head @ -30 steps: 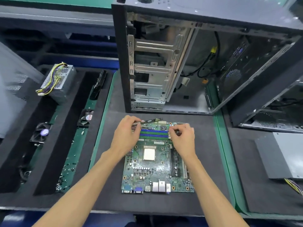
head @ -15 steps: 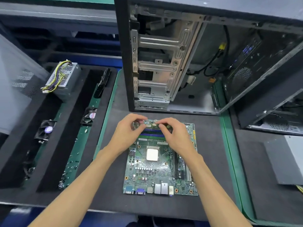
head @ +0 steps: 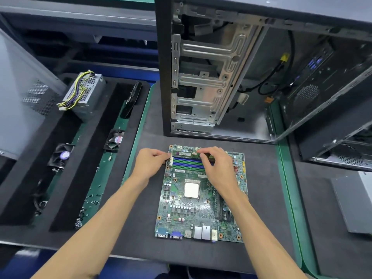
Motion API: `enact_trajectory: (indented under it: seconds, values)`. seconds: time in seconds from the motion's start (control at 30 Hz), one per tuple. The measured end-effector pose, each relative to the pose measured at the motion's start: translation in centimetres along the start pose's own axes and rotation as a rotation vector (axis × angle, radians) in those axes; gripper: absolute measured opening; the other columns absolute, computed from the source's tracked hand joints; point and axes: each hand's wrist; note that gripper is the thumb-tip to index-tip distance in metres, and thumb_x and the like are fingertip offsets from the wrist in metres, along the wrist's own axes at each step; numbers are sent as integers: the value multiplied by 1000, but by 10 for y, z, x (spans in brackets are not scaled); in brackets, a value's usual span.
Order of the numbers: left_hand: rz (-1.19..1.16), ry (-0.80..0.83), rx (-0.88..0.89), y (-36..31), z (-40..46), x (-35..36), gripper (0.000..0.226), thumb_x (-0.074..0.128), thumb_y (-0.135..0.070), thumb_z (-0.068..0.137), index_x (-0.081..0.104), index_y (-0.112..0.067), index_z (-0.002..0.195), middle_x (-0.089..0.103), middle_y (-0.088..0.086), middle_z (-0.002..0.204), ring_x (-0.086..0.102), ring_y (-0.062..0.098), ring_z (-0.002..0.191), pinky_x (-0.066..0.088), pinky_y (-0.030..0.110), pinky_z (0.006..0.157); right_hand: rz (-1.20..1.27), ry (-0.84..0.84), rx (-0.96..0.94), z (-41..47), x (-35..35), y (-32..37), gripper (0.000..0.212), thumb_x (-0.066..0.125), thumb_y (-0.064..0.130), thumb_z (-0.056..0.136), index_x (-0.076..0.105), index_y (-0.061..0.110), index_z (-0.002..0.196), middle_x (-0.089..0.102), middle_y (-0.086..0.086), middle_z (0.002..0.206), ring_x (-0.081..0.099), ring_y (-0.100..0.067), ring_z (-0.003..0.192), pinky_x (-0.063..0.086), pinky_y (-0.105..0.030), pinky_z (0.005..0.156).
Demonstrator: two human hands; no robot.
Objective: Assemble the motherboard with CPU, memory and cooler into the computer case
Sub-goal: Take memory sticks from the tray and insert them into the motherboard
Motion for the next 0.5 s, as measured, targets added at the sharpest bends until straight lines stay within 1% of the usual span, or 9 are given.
enact_trajectory:
  seconds: [0.07,0.13,0.17,0.23,0.3,0.4,0.5]
  values:
    - [20,-11,-21,-2,2,0,9,74,-22,87,80,-17,82,75,-4,84,69,15,89,51,29,77,7,-11,0,-1,-1,0,15,64,19,99,74,21,110,62,17,97,54,-2,95,39,-13,85]
    - [20,-4,-40,-3,5,0,10,74,-20,87,79,-19,79,75,0,83,69,18,88,52,29,75,9,-15,-7,-1,-1,1,15,64,18,98,74,20,110,63,16,97,54,-3,94,40,-14,85]
    - [16,2,-43,-3,5,-1,11,73,-19,87,78,-21,76,75,2,82,70,19,87,51,28,72,3,-13,-11,-1,-1,1,15,64,18,98,74,19,110,64,16,97,54,-3,94,39,-14,85]
    - [11,10,-43,-3,5,-2,15,72,-18,87,77,-23,74,75,2,81,70,18,86,49,27,68,-9,-5,-17,-1,0,2,15,64,18,98,74,19,110,64,14,97,53,-3,92,37,-8,83]
    - [4,10,-46,-3,4,-1,14,72,-17,87,77,-22,75,75,0,80,69,17,85,48,26,68,-14,-4,-18,-2,1,2,15,64,18,98,74,18,110,65,13,96,53,-2,91,36,-5,82]
    - [-4,1,-51,-4,3,0,9,73,-17,87,79,-18,79,75,2,81,69,18,85,50,26,68,-5,-19,-33,-3,2,1,15,65,16,98,75,15,109,67,9,95,53,-5,90,39,-10,81]
    - [-8,5,-46,-6,2,-1,8,73,-17,87,80,-13,85,76,6,84,69,19,85,50,25,69,4,-46,-59,-4,3,0,14,66,13,97,75,15,108,65,10,93,51,-3,87,39,-7,79]
Point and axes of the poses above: each hand's wrist, its own z-axis towards the middle knuckle, its own x-axis out of the palm, y = z × x
